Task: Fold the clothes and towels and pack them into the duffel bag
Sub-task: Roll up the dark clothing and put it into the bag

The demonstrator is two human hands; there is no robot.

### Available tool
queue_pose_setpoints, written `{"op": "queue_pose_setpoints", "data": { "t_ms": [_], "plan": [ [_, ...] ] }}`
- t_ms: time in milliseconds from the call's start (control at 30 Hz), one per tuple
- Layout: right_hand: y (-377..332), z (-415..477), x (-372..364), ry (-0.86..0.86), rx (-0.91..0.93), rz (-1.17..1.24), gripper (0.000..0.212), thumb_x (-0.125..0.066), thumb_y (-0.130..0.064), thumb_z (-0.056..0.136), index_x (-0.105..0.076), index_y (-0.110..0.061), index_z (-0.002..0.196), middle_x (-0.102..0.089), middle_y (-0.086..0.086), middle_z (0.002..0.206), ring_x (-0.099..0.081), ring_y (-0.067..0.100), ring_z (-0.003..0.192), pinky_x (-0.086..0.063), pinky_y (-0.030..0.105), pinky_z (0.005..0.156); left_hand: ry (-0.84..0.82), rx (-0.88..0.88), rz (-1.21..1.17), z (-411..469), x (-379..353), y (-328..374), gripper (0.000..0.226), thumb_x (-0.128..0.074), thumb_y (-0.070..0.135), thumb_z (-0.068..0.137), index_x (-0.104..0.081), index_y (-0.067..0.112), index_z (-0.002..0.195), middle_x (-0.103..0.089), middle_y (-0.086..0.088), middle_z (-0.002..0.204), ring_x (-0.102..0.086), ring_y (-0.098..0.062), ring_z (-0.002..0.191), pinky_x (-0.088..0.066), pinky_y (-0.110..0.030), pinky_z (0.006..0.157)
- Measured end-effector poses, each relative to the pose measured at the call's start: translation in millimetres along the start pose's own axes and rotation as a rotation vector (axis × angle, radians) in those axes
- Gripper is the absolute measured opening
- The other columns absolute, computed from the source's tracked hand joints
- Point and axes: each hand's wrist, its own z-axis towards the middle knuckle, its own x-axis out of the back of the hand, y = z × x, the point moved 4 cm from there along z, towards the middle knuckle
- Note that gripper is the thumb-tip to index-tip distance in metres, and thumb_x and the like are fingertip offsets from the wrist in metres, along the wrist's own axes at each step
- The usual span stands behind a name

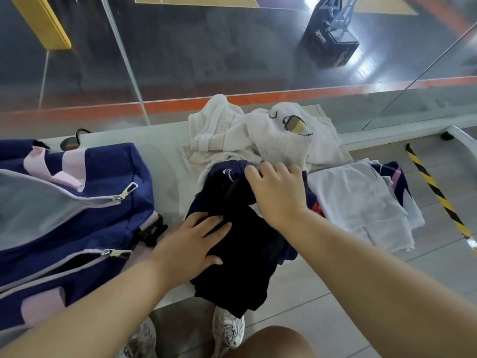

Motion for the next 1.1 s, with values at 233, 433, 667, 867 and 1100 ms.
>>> {"op": "queue_pose_setpoints", "data": {
  "t_ms": [233,433,667,867,1100],
  "plan": [
    [-13.4,-46.3,-1.9,-0.061,0.148,-0.064,0.055,-0.059,-0.017,0.062,-0.056,-0.010,0.116,-0.061,0.007,0.087,-0.055,0.029,0.074,-0.041,0.038,0.065,0.188,0.107,0.068,-3.5,6.1,9.9,0.060,-0.067,0.055,0.064,-0.049,0.027,0.114,-0.041,-0.003,0.113,-0.041,-0.028,0.091,-0.052,-0.042,0.069],
    [-23.8,-78.0,-4.5,-0.097,0.181,-0.063,0.053,-0.042,-0.022,0.077,-0.055,-0.009,0.127,-0.063,0.010,0.099,-0.059,0.030,0.082,-0.047,0.039,0.074,0.329,0.119,-0.135,-0.9,52.7,5.7,0.030,-0.057,0.040,0.074,-0.047,0.014,0.085,-0.050,-0.007,0.094,-0.045,-0.026,0.083,-0.043,-0.037,0.074],
    [-18.4,-79.0,-4.7,-0.004,0.139,0.156,0.033,-0.047,-0.014,0.078,-0.068,-0.007,0.102,-0.072,0.003,0.089,-0.065,0.022,0.072,-0.050,0.029,0.065,0.023,0.436,-0.534,85.3,75.3,-8.0,0.038,-0.060,0.044,0.084,-0.057,0.015,0.109,-0.051,0.002,0.105,-0.043,-0.016,0.104,-0.035,-0.033,0.097],
    [-4.5,-72.0,-11.9,-0.082,0.070,0.339,0.043,-0.083,-0.011,0.043,-0.062,-0.010,0.080,-0.067,0.004,0.082,-0.060,0.025,0.062,-0.052,0.033,0.055,-0.129,0.557,-0.433,116.3,61.8,-26.2,0.015,-0.052,0.008,0.075,-0.048,0.010,0.061,-0.054,-0.006,0.065,-0.049,-0.025,0.066,-0.031,-0.028,0.050],
    [18.2,-61.9,-9.0,-0.305,-0.244,0.459,0.107,-0.080,-0.030,0.062,-0.017,-0.018,0.148,-0.026,0.006,0.142,-0.058,0.026,0.094,-0.053,0.033,0.068,0.053,0.330,-0.606,77.9,92.5,-21.1,0.025,-0.052,0.004,0.081,-0.074,0.010,0.091,-0.064,0.003,0.088,-0.056,-0.015,0.088,-0.039,-0.019,0.079]
  ]
}}
